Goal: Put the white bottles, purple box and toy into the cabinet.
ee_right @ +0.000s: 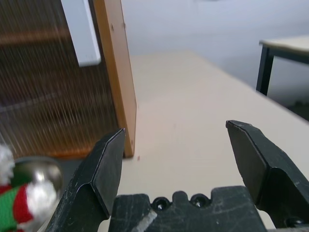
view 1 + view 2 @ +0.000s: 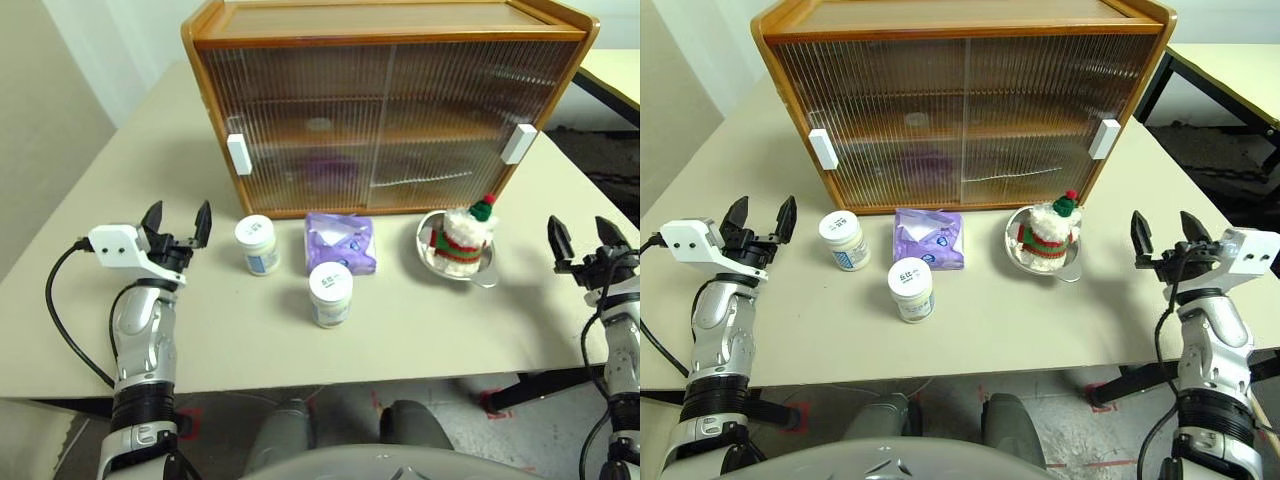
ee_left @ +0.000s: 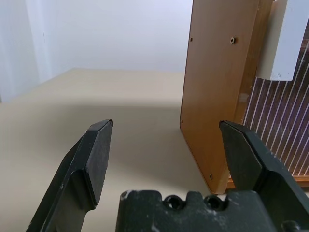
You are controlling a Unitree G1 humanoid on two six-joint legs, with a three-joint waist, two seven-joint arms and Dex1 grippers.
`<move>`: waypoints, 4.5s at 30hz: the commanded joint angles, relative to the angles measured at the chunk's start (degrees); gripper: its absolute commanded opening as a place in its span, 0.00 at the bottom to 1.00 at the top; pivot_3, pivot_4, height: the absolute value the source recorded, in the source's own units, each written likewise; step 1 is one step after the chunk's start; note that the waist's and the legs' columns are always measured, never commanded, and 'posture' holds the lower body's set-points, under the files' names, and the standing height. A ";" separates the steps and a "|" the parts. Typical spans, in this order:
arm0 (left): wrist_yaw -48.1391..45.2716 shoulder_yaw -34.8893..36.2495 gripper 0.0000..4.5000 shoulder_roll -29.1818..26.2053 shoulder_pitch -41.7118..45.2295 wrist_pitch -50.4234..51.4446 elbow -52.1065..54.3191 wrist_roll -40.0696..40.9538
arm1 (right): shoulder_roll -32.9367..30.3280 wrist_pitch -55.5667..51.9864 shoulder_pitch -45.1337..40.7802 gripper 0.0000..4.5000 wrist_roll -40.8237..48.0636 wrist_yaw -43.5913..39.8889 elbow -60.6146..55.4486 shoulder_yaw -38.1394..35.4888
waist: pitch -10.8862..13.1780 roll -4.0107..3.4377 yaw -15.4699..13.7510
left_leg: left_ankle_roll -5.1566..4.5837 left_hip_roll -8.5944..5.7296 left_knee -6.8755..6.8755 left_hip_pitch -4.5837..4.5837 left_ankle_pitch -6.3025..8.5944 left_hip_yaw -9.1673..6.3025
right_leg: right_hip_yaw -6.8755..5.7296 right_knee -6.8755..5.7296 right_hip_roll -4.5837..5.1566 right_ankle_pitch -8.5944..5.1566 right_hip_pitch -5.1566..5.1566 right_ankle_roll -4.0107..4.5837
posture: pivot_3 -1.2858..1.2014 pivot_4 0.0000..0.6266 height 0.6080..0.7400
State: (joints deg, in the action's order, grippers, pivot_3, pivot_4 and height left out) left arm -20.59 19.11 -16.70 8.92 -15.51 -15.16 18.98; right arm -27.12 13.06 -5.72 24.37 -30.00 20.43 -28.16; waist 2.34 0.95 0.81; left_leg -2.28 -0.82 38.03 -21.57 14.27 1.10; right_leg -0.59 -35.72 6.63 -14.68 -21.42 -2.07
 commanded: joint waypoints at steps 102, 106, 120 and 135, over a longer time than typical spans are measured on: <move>-4.71 -14.35 0.00 2.25 21.60 32.19 8.99 2.71 | -8.71 -44.51 0.70 1.00 31.97 -14.53 -49.63 8.62 | 0.07 0.97 1.25 | -0.04 0.63 0.13 -0.64 -0.02 1.04 | 0.96 0.31 -0.79 0.61 -0.92 0.01 | 0.46 0.00 1.00; -5.96 -15.52 0.00 2.94 22.94 32.10 8.20 2.57 | -8.60 -44.42 0.86 1.00 31.93 -14.32 -49.79 8.71 | 0.06 0.97 1.45 | -0.10 0.62 0.16 -0.64 -0.05 1.04 | 0.98 0.31 -0.81 0.63 -0.93 0.00 | 0.46 0.00 1.00; -8.98 -18.24 0.00 6.59 27.83 30.10 2.36 1.27 | -8.46 -43.84 1.55 1.00 31.75 -13.58 -50.21 8.49 | 0.06 0.97 1.56 | -0.21 0.62 0.21 -0.64 -0.12 1.05 | 1.03 0.29 -0.86 0.65 -0.92 -0.03 | 0.45 0.00 1.00; -11.70 -20.06 0.00 10.41 30.61 28.60 -1.34 -0.09 | -8.42 -43.38 2.59 1.00 31.88 -12.54 -51.09 8.29 | 0.05 0.96 3.04 | -0.23 0.61 0.25 -0.65 -0.13 1.06 | 1.08 0.29 -0.87 0.69 -0.92 -0.09 | 0.44 0.00 1.00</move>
State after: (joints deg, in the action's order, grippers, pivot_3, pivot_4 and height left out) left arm -31.83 -0.25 -6.54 38.28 13.75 -14.94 19.83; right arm -35.60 -31.40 -3.40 56.27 -42.87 -29.27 -18.93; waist 2.40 1.91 3.84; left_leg -2.52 -0.21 38.29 -22.22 14.14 2.16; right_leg 0.49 -35.44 5.75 -13.98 -22.34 -2.16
